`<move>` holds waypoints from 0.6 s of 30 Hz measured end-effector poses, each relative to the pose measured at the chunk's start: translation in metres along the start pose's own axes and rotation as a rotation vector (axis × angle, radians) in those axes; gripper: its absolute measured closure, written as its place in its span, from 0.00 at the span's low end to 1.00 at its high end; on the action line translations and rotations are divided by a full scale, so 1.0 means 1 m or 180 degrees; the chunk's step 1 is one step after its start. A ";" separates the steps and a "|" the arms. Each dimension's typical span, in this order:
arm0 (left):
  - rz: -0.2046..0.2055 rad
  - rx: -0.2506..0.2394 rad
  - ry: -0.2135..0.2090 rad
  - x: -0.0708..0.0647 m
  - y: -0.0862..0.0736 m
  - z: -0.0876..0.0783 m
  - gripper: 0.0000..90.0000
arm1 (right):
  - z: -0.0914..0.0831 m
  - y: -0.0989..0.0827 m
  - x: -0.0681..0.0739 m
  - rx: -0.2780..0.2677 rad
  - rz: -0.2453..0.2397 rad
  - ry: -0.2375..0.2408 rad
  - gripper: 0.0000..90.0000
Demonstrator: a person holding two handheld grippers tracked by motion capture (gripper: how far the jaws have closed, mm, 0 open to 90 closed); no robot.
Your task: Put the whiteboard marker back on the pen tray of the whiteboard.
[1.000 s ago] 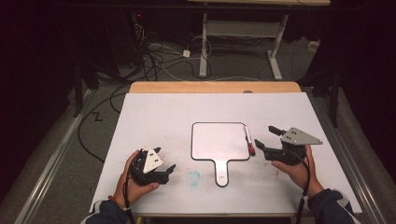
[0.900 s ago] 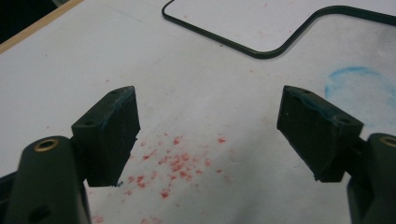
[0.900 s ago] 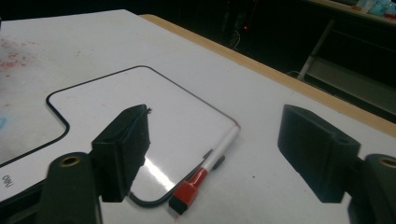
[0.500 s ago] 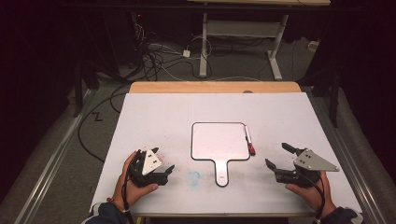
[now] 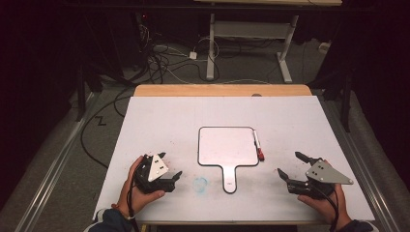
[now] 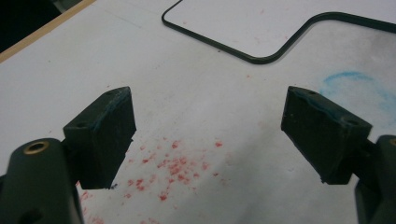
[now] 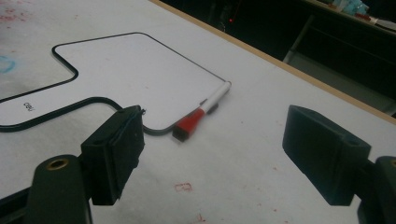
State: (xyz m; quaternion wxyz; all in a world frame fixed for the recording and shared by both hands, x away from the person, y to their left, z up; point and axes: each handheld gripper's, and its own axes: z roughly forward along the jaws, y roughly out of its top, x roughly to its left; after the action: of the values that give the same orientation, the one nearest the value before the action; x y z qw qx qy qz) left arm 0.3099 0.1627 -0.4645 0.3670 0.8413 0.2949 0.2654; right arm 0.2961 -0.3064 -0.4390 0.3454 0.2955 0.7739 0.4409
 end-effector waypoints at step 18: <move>0.0021 0.0027 0.0000 0.002 0.003 0.005 0.19 | 0.001 -0.002 0.000 0.0011 0.0021 -0.0034 0.25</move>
State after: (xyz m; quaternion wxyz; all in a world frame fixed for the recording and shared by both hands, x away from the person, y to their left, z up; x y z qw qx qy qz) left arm 0.3152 0.1599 -0.4650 0.3626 0.8439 0.2932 0.2654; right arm 0.2967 -0.3071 -0.4408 0.3475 0.3010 0.7718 0.4392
